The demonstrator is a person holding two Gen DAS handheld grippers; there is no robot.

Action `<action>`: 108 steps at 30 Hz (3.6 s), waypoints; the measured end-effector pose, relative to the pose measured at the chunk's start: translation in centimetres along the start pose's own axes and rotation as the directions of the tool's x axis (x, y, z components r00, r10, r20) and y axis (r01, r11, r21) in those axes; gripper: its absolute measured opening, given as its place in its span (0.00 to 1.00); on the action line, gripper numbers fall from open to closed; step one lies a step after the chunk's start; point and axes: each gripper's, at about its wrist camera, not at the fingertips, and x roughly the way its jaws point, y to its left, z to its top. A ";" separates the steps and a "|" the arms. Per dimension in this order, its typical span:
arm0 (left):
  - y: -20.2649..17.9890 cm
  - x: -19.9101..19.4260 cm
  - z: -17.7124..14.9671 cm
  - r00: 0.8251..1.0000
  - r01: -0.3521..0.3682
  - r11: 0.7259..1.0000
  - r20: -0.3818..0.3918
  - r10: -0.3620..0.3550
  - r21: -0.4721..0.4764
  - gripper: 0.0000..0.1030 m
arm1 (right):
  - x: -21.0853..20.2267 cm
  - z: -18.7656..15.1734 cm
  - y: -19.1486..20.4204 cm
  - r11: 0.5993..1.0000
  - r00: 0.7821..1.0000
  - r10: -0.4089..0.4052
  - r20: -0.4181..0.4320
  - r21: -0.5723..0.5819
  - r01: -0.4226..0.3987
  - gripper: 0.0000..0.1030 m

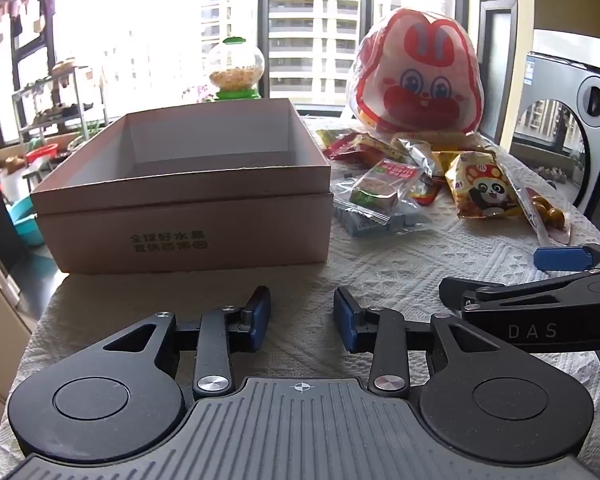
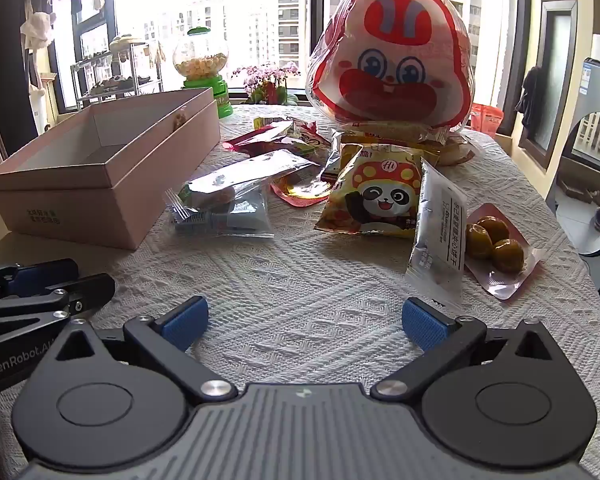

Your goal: Organize snacks

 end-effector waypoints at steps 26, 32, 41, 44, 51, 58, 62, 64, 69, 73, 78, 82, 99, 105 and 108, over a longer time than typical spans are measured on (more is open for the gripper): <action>-0.3 0.1 -0.1 1.000 -0.012 1.000 0.002 0.012 0.020 0.39 | 0.2 0.1 0.1 1.000 1.000 0.000 -0.001 -0.003 0.000 1.00; -0.4 0.1 -0.1 1.000 -0.013 1.000 0.001 0.013 0.021 0.39 | 0.2 0.1 0.1 1.000 1.000 0.000 -0.001 -0.003 0.000 1.00; -0.4 0.1 -0.1 1.000 -0.013 1.000 0.001 0.013 0.021 0.39 | 0.2 0.1 0.1 1.000 1.000 0.000 -0.001 -0.003 0.000 1.00; -0.4 0.1 -0.1 1.000 -0.013 1.000 0.001 0.013 0.021 0.39 | 0.2 0.1 0.1 1.000 1.000 0.000 -0.001 -0.003 0.000 1.00; -0.4 0.1 -0.1 1.000 -0.013 1.000 0.001 0.013 0.021 0.39 | 0.2 0.1 0.1 1.000 1.000 0.000 -0.001 -0.003 0.000 1.00; -0.4 0.1 -0.1 1.000 -0.013 1.000 0.001 0.013 0.021 0.39 | 0.2 0.1 0.1 1.000 1.000 0.000 -0.001 -0.003 0.000 1.00; -0.4 0.1 -0.1 1.000 -0.013 1.000 0.001 0.013 0.021 0.39 | 0.2 0.1 0.1 1.000 1.000 0.000 -0.001 -0.003 0.000 1.00; -0.4 0.1 -0.1 1.000 -0.013 1.000 0.001 0.013 0.021 0.39 | 0.2 0.1 0.1 1.000 1.000 0.000 -0.001 -0.003 0.000 1.00; -0.4 0.1 -0.1 1.000 -0.013 1.000 0.001 0.013 0.021 0.39 | 0.2 0.1 0.1 1.000 1.000 0.000 -0.001 -0.003 0.000 1.00; -0.4 0.1 -0.1 1.000 -0.014 1.000 0.001 0.014 0.021 0.39 | 0.2 0.1 0.1 1.000 1.000 0.000 -0.001 -0.003 0.000 1.00; -0.4 0.1 -0.2 1.000 -0.024 0.999 0.003 0.024 0.027 0.40 | 0.2 0.1 0.1 1.000 1.000 0.000 -0.001 -0.003 0.000 1.00; -0.5 -0.4 -0.8 0.999 -0.029 0.999 0.026 0.028 0.027 0.39 | 0.2 0.1 0.1 1.000 1.000 0.000 -0.001 -0.003 0.000 1.00; -3.4 -0.8 9.0 0.975 0.219 0.963 0.000 -0.221 0.158 0.39 | -1.4 0.2 -9.3 0.997 0.991 0.073 -0.112 0.016 -0.072 1.00; -6.0 5.3 13.6 0.946 0.269 0.927 -0.253 -0.203 0.260 0.39 | -2.0 -0.5 -8.5 0.998 0.990 0.050 -0.129 -0.042 -0.056 1.00; -5.9 8.5 13.7 0.916 0.243 0.945 -0.374 -0.148 0.221 0.39 | -2.2 -0.8 -8.4 0.999 0.993 0.032 -0.113 -0.029 -0.035 1.00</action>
